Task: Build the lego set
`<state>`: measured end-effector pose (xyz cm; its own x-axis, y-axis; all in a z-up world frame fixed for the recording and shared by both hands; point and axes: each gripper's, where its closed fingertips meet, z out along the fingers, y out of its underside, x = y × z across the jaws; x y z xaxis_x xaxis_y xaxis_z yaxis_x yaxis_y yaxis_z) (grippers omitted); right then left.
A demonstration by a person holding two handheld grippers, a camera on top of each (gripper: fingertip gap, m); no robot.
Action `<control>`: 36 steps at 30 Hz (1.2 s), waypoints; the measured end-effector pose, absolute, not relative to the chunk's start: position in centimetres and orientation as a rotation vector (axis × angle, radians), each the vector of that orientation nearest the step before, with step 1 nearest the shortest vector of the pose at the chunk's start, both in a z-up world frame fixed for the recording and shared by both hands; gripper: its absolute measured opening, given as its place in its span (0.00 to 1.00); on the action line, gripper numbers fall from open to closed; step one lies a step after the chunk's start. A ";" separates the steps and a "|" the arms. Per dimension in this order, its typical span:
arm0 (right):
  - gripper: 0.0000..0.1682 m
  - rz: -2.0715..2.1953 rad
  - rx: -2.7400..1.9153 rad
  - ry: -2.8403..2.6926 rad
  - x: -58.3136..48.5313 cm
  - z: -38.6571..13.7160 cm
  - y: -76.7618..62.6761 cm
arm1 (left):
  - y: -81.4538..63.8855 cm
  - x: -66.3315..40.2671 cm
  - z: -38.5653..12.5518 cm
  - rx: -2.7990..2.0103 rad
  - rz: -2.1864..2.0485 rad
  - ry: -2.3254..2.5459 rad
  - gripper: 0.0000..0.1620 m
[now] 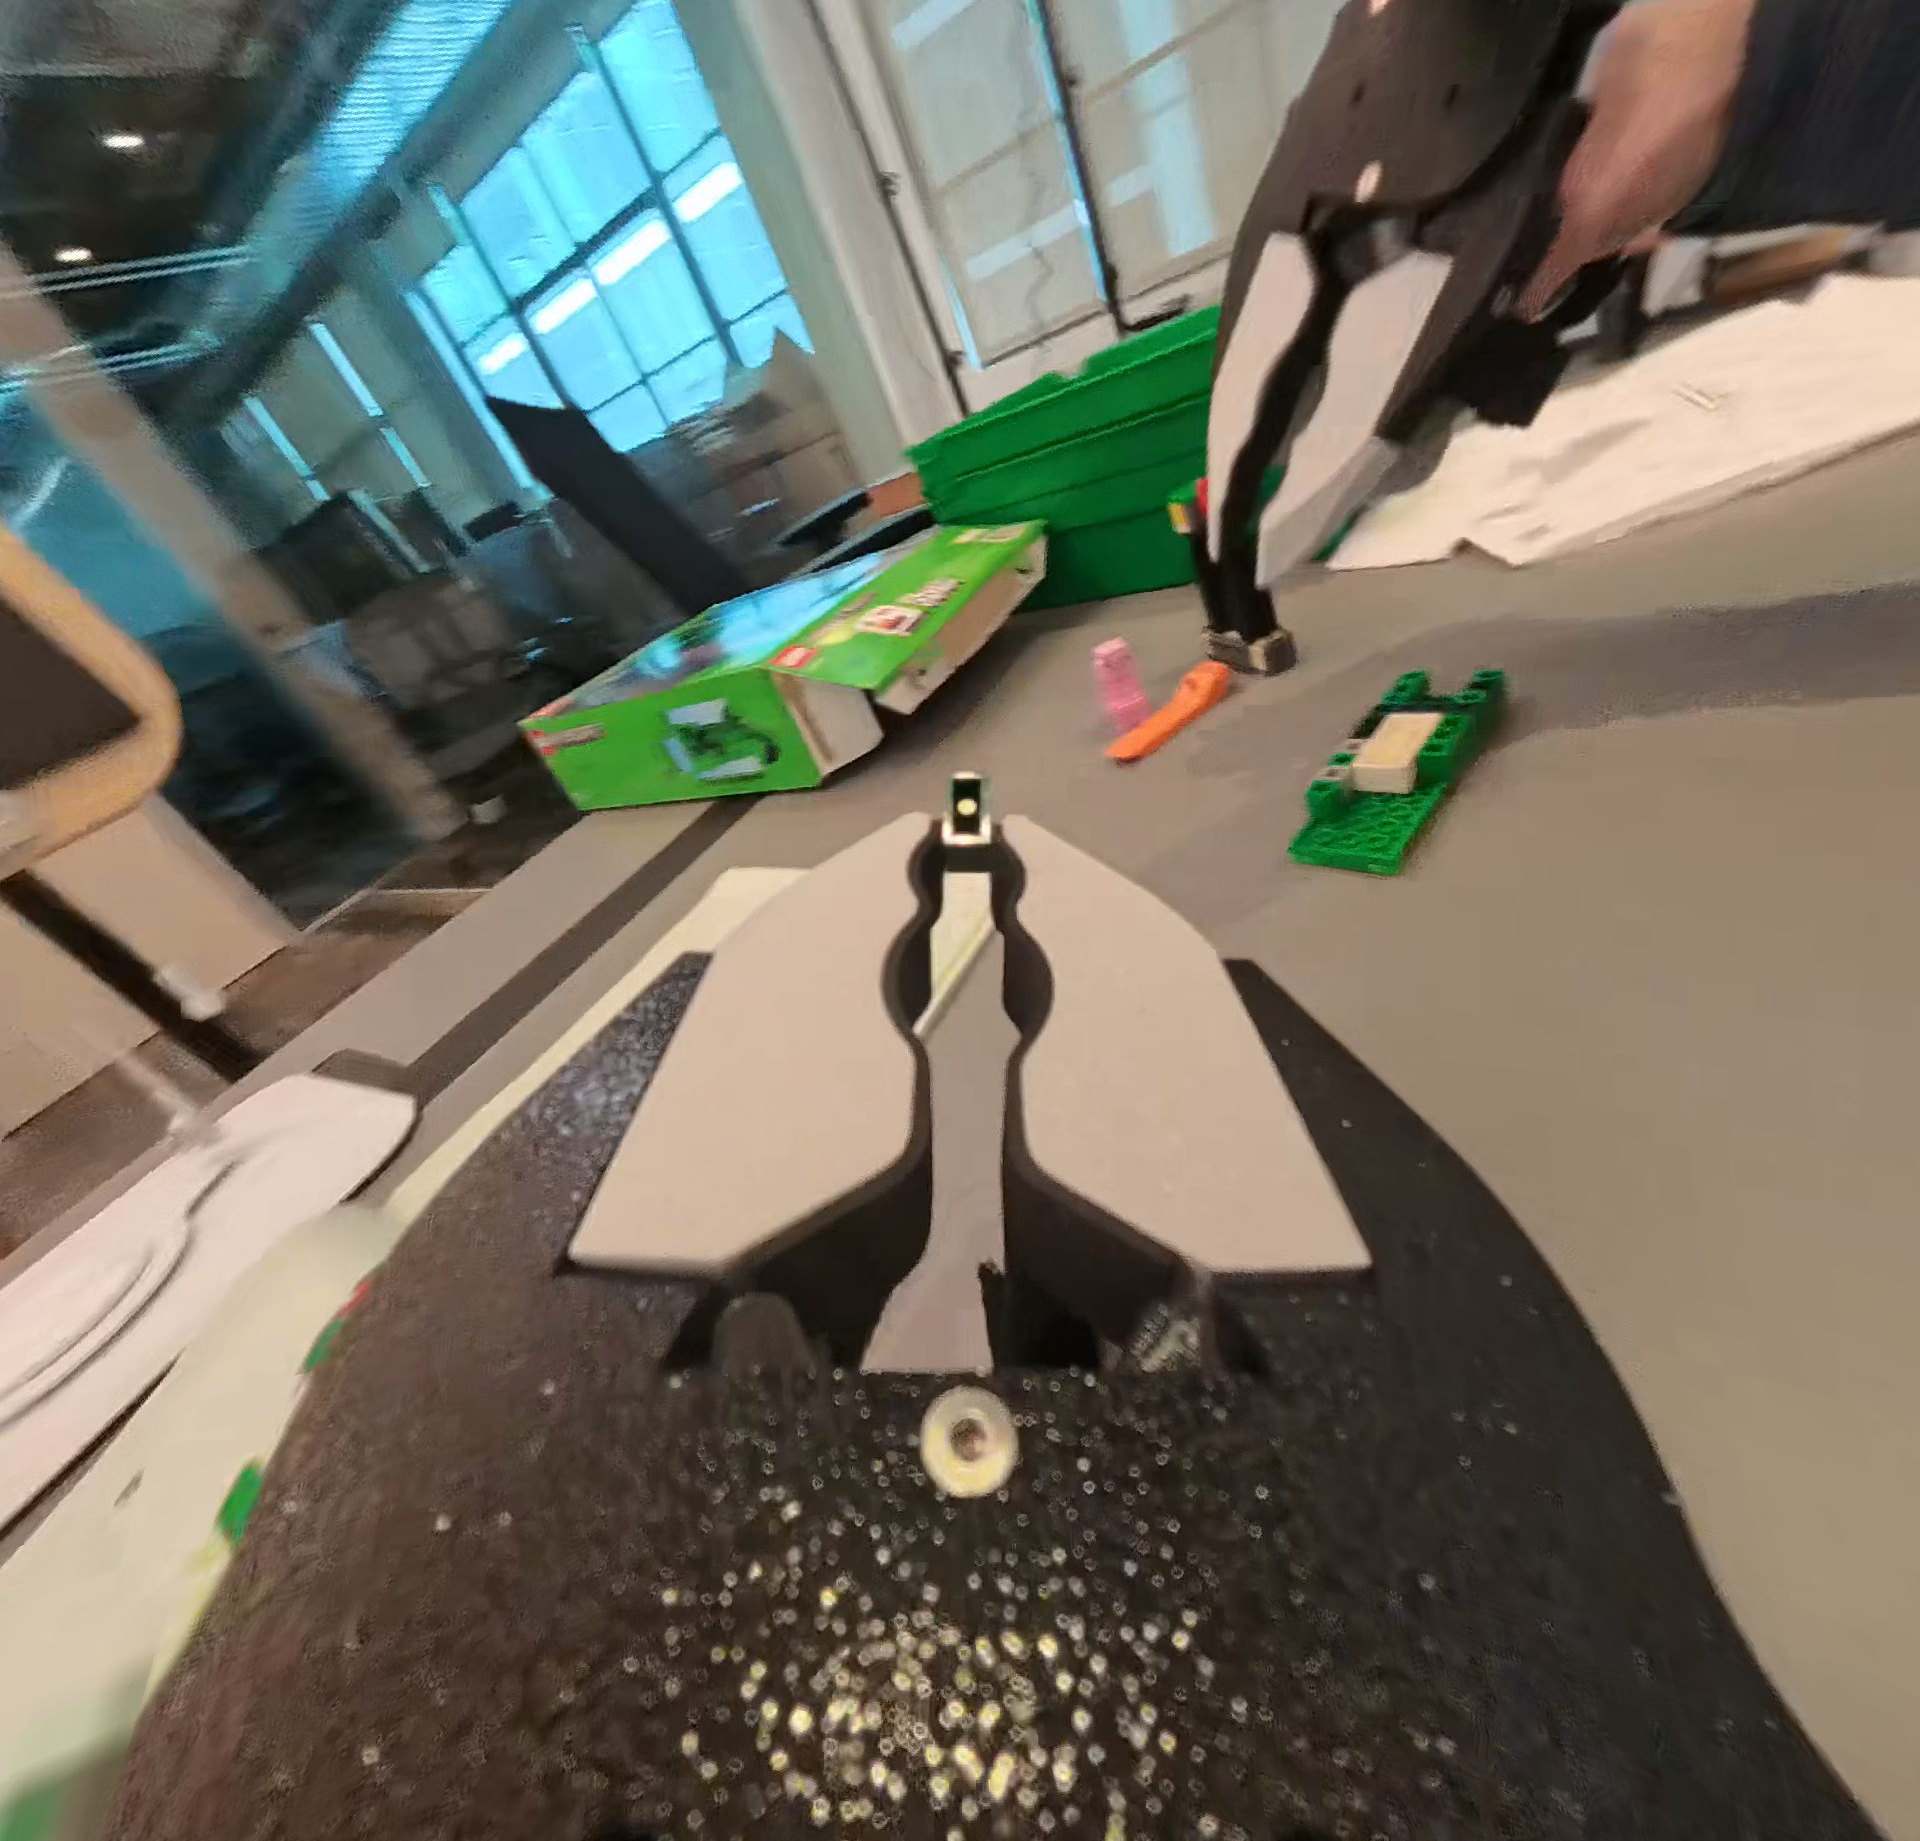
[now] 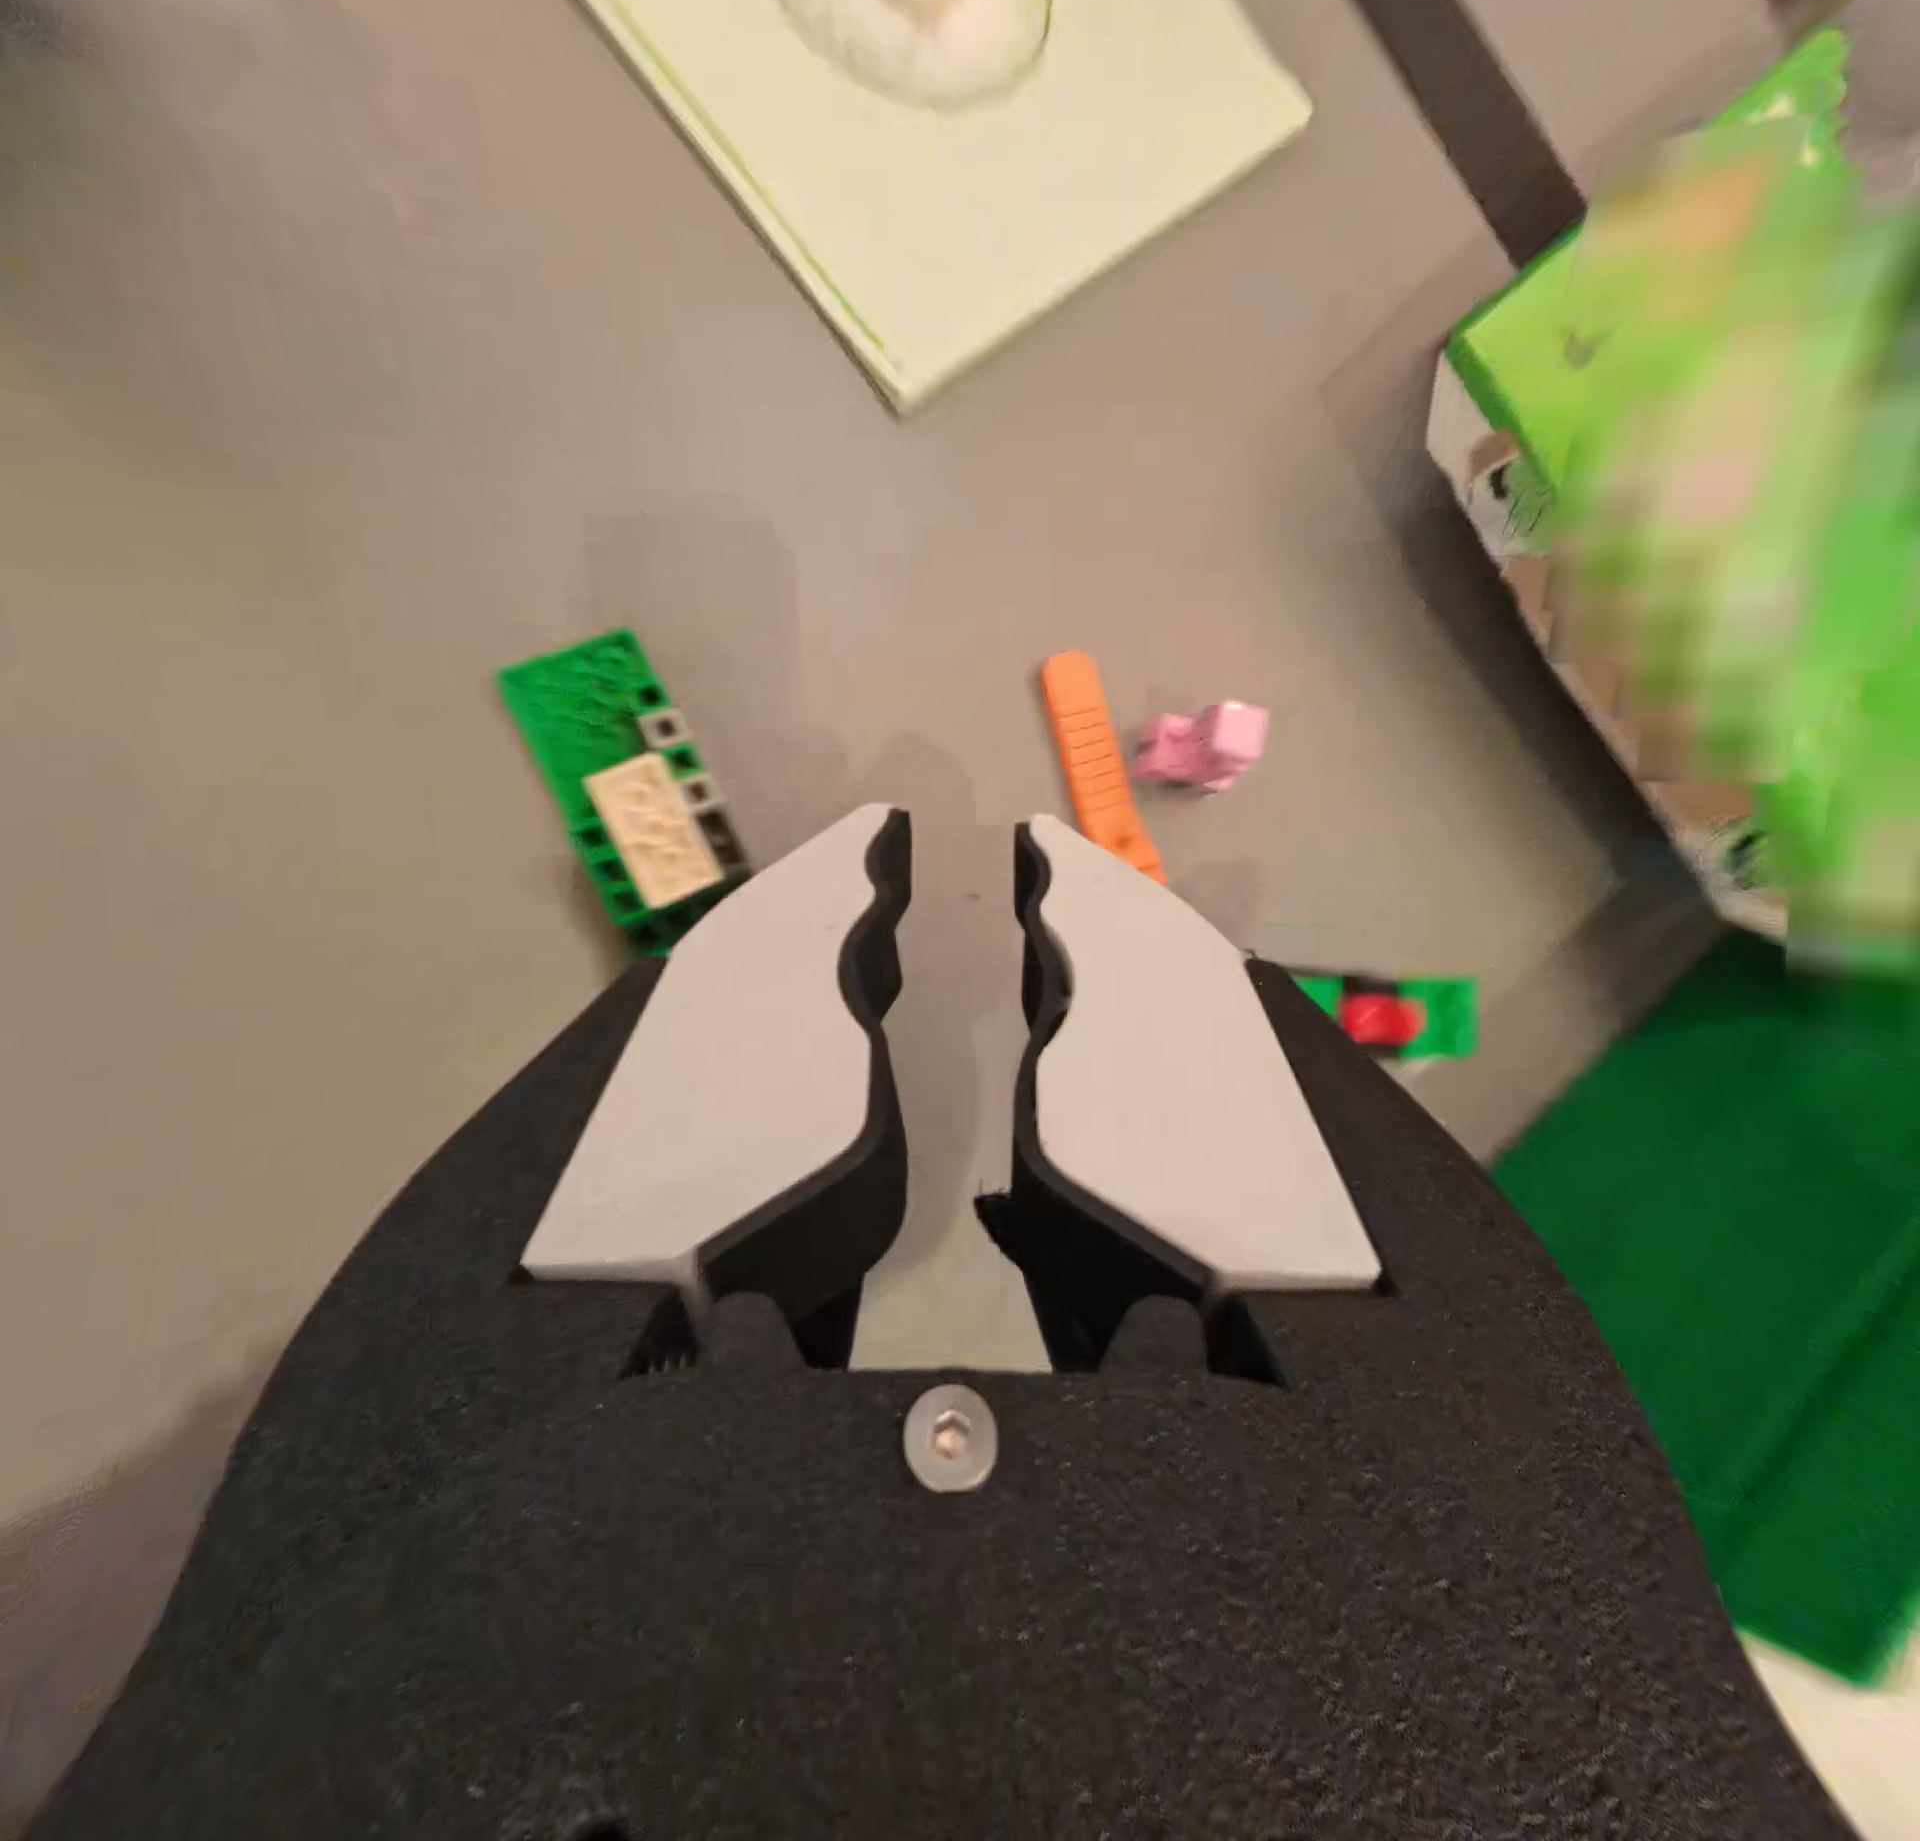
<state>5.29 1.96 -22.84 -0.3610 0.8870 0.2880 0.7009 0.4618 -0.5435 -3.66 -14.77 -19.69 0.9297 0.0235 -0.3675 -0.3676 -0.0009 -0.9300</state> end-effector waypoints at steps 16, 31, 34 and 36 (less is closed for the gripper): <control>0.17 -0.348 -1.201 -2.907 0.6 -29.7 6.1 | -18.6 -7.6 -17.8 -1.472 0.382 0.149 0.05; 0.09 -0.113 -0.817 -2.971 -2.4 -27.8 -4.8 | -22.3 -8.9 -17.0 -1.381 0.476 -0.043 0.04; 0.09 -0.080 -0.688 -2.987 -3.7 -28.0 -8.5 | -24.2 -10.5 -17.2 -1.400 0.488 -0.109 0.05; 0.09 -0.038 -0.651 -3.007 -3.9 -28.1 -10.8 | -25.0 -11.1 -17.3 -1.404 0.485 -0.138 0.05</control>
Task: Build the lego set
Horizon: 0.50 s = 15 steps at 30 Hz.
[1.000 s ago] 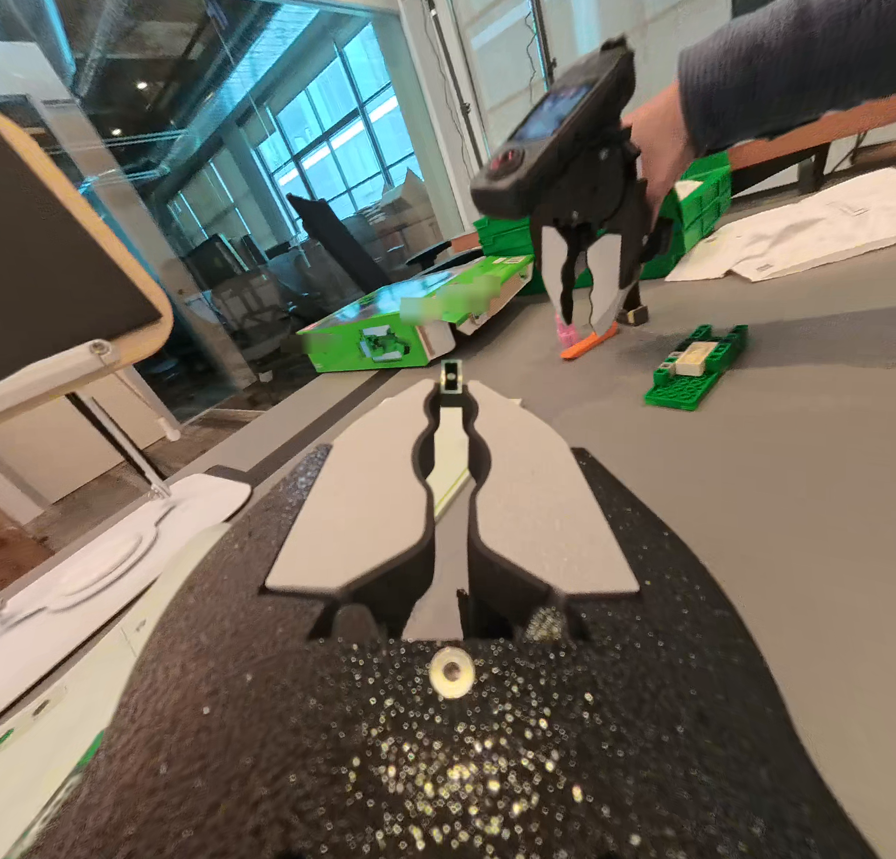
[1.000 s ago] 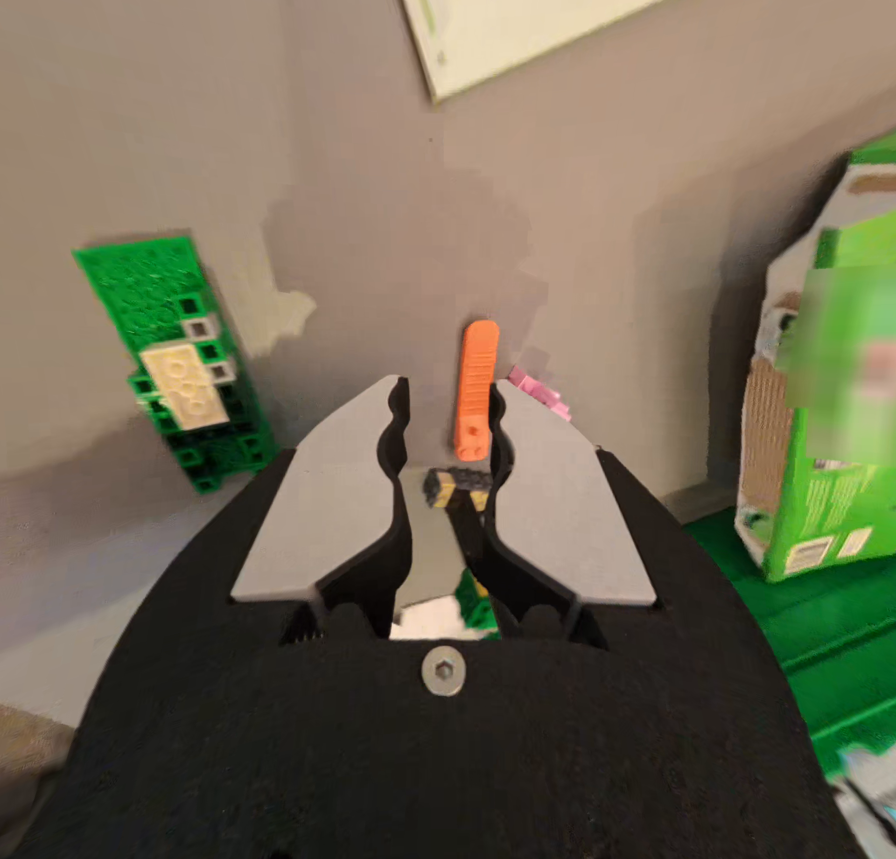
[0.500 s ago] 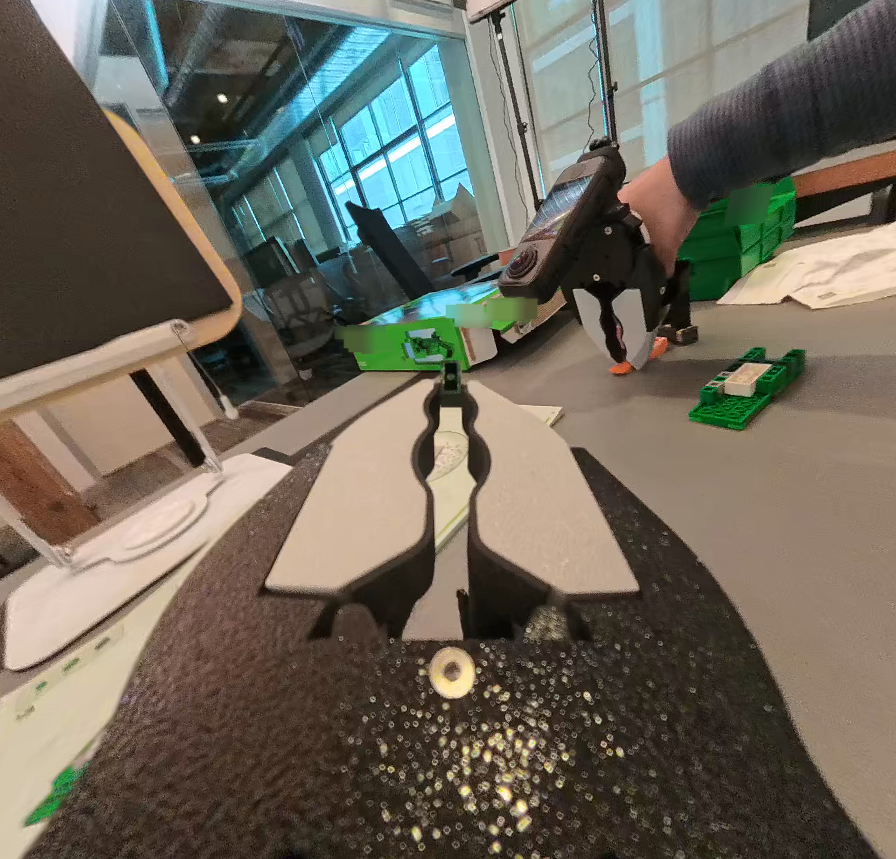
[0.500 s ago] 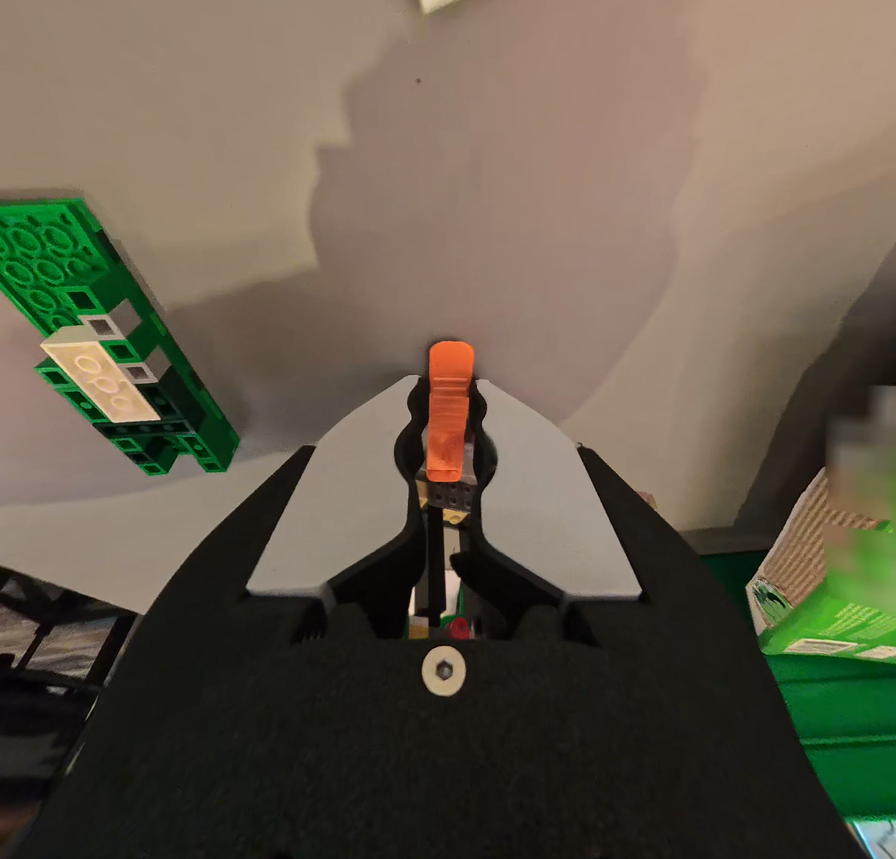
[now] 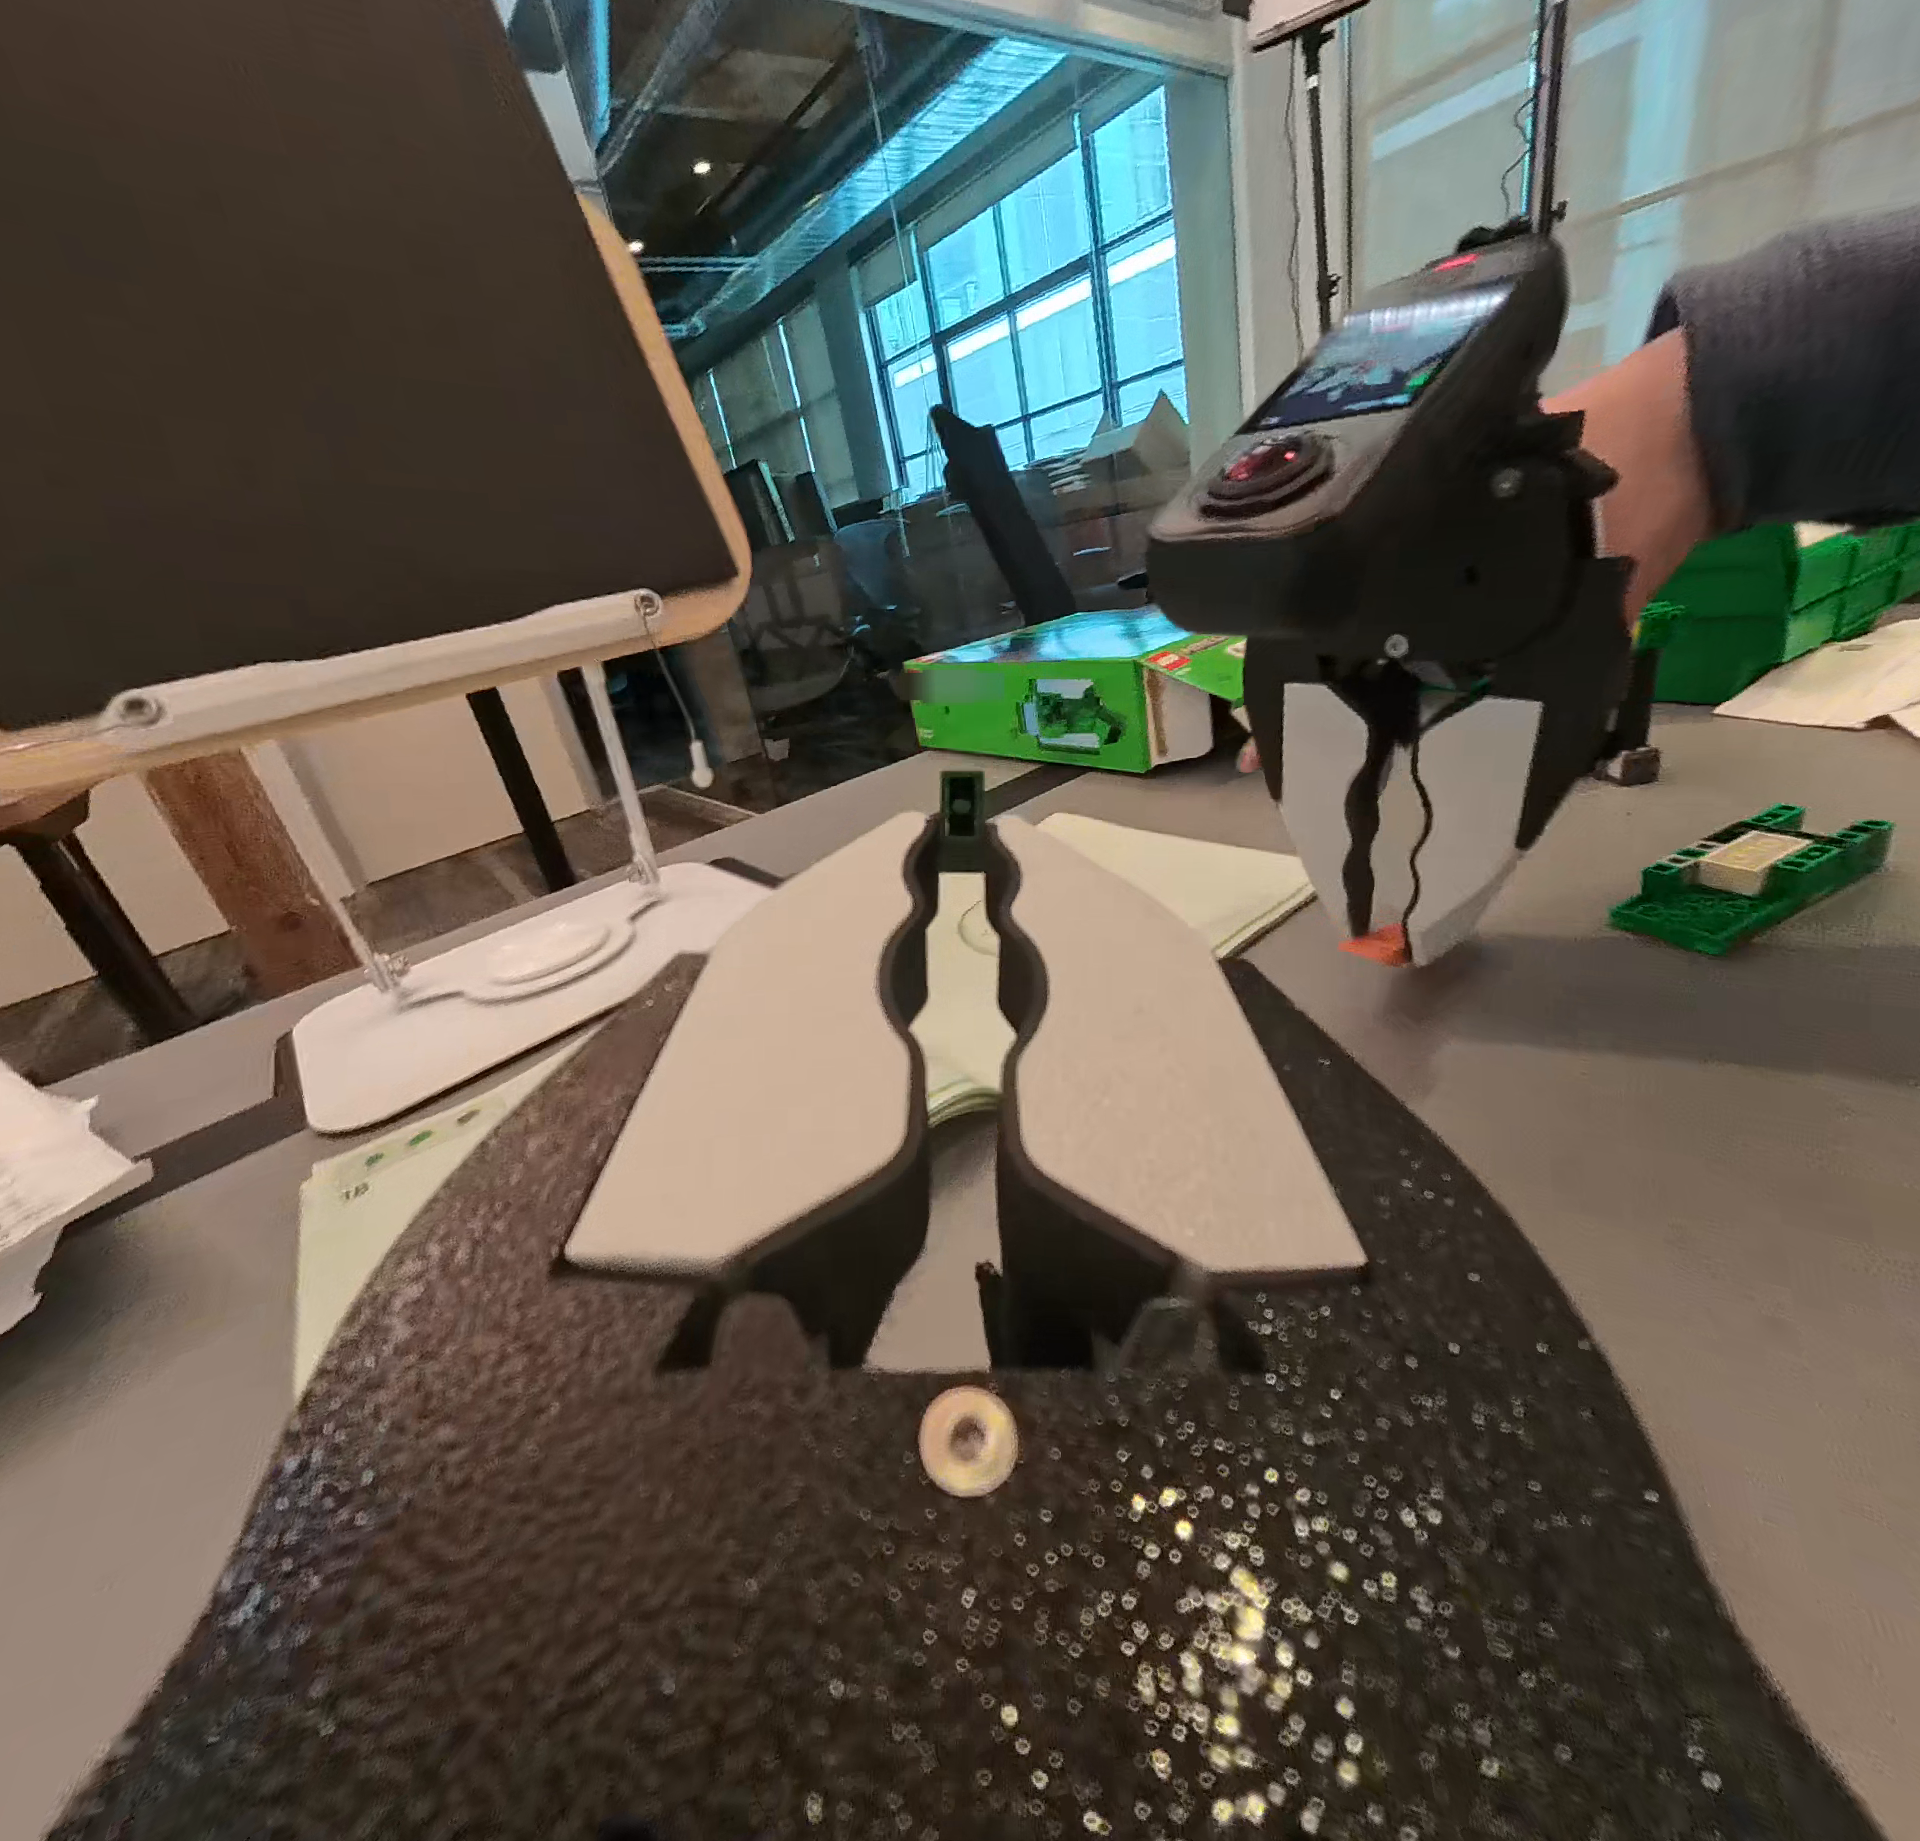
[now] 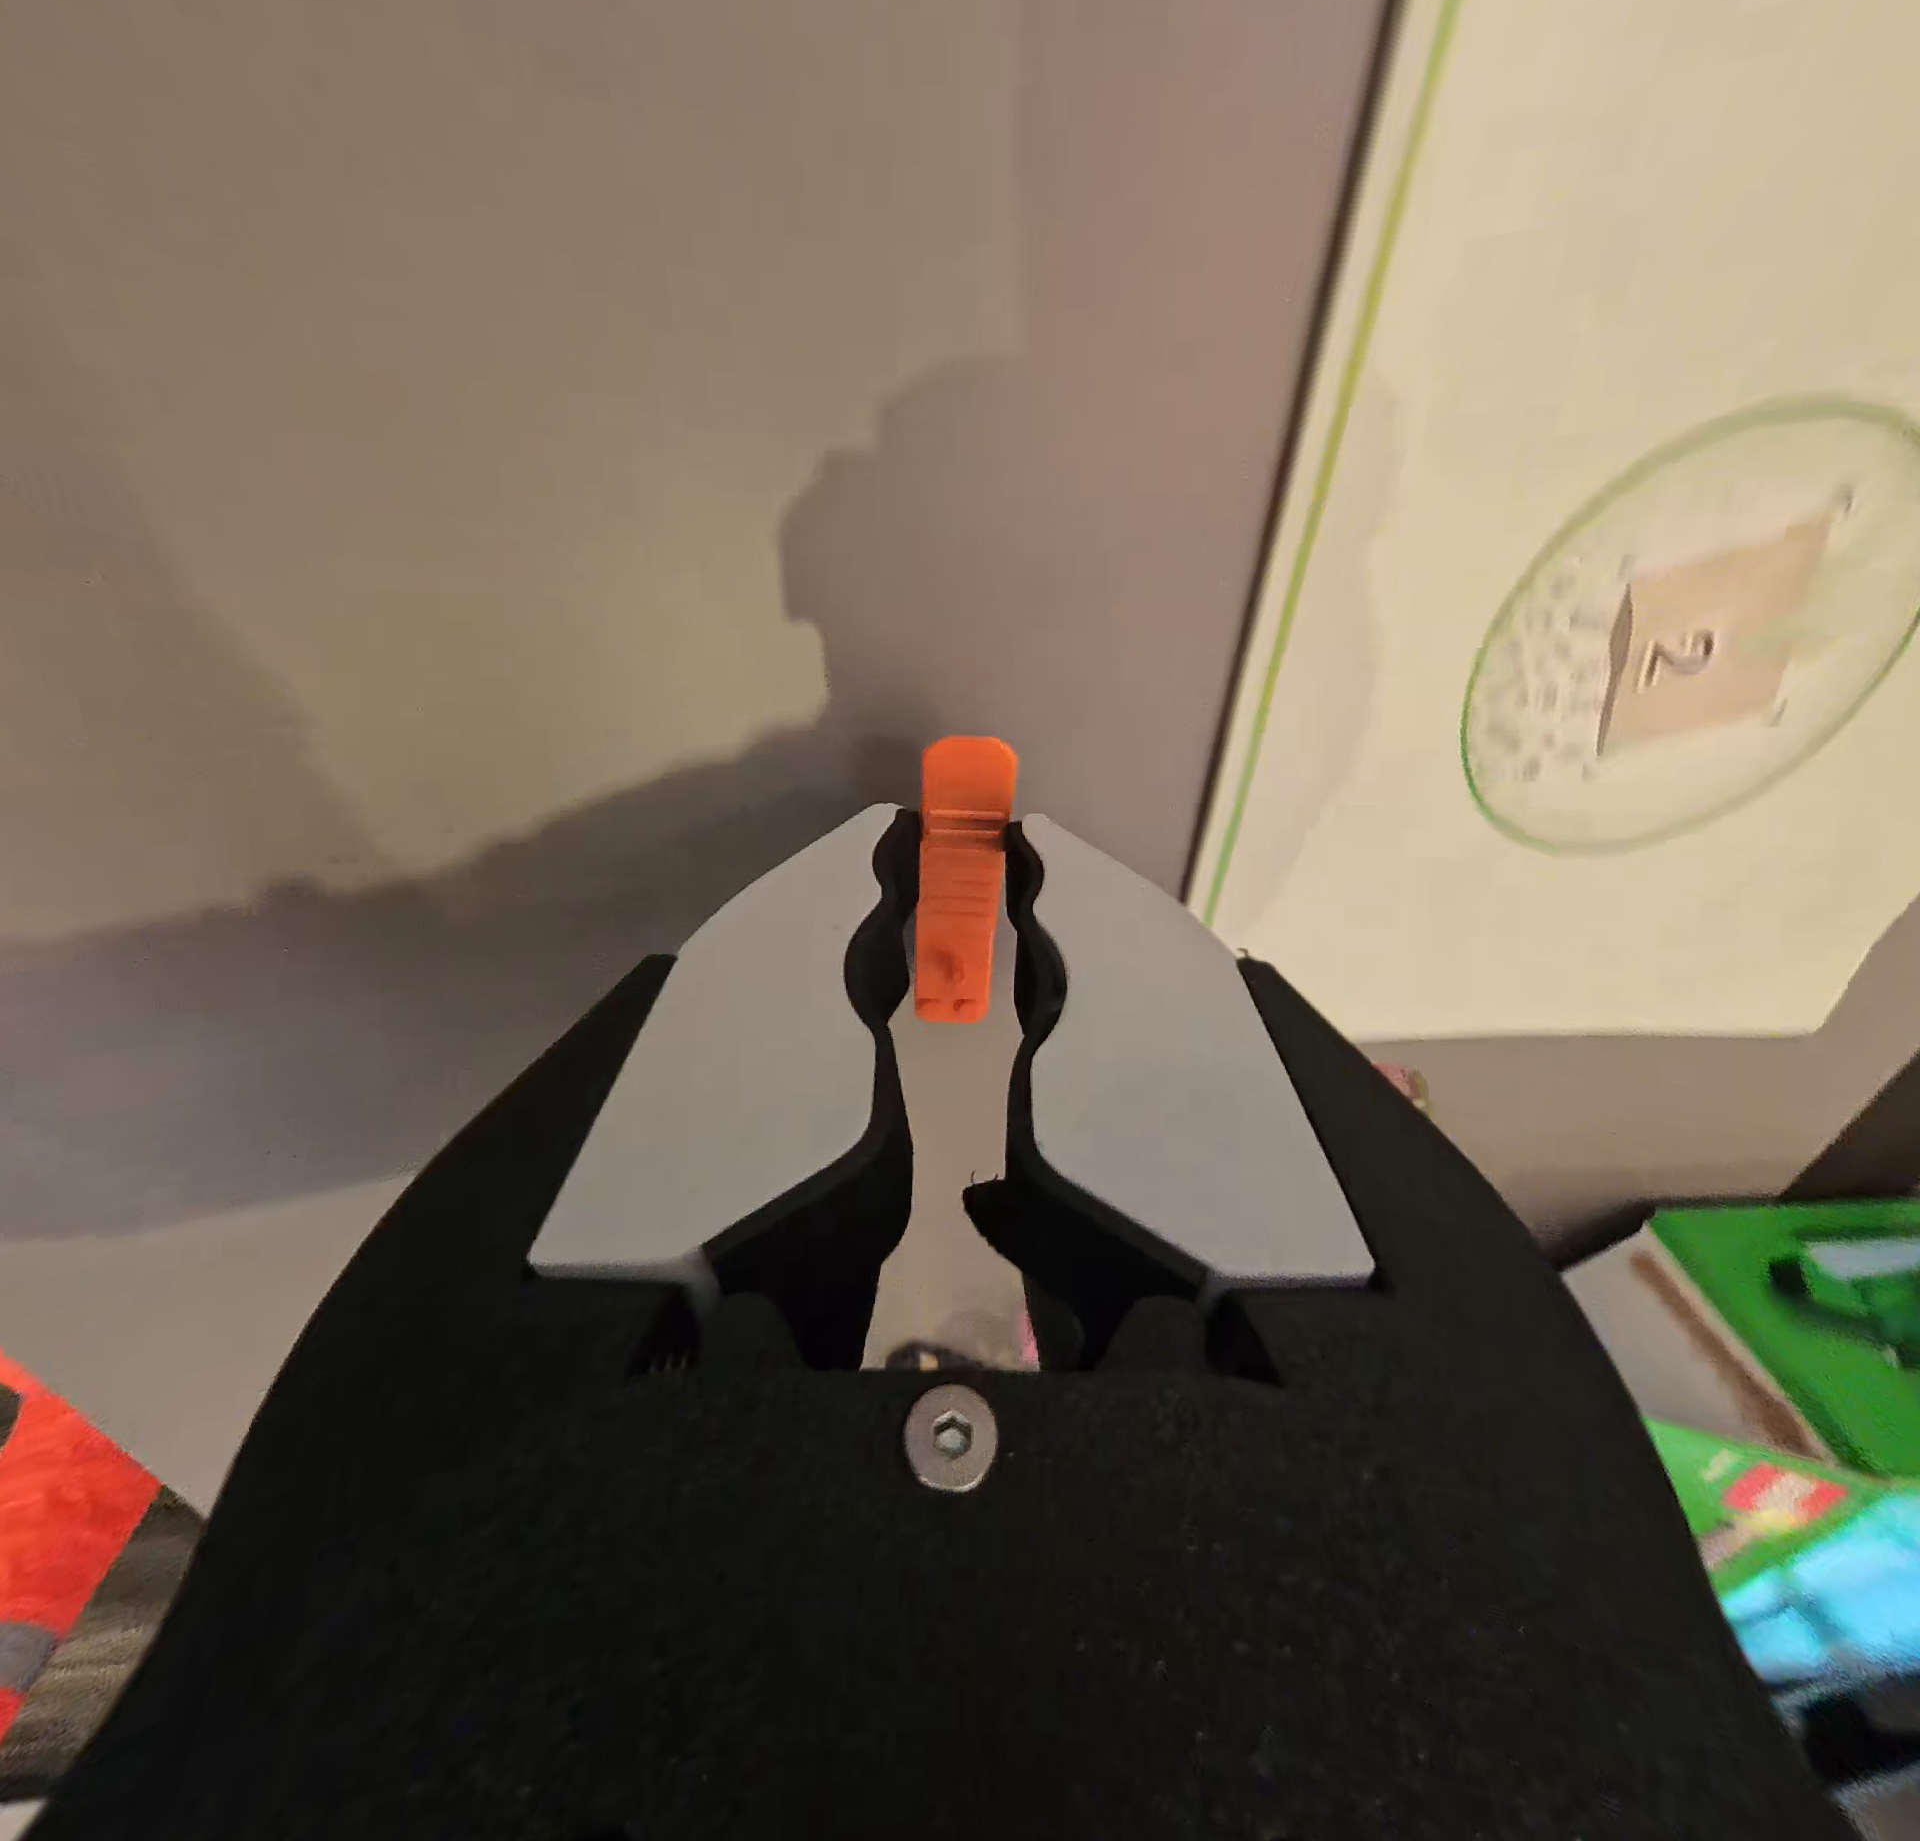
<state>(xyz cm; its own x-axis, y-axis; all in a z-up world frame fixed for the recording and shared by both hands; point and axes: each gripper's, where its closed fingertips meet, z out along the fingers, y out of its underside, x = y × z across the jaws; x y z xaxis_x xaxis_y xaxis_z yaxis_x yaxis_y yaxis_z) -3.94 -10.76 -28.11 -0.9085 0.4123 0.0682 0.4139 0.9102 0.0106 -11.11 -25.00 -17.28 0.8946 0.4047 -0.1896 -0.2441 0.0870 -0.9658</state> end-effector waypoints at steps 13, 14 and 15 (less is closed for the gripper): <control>0.28 0.518 -1.023 -2.475 -1.7 -23.5 -11.1 | -22.6 -7.5 -16.7 -1.399 0.381 -0.022 0.05; 0.26 0.596 -1.101 -2.368 -0.5 -22.7 -9.8 | -22.1 -6.9 -16.5 -1.392 0.380 0.009 0.04; 0.27 0.664 -1.178 -2.263 1.0 -22.1 -8.4 | -21.6 -6.3 -16.4 -1.387 0.387 0.039 0.04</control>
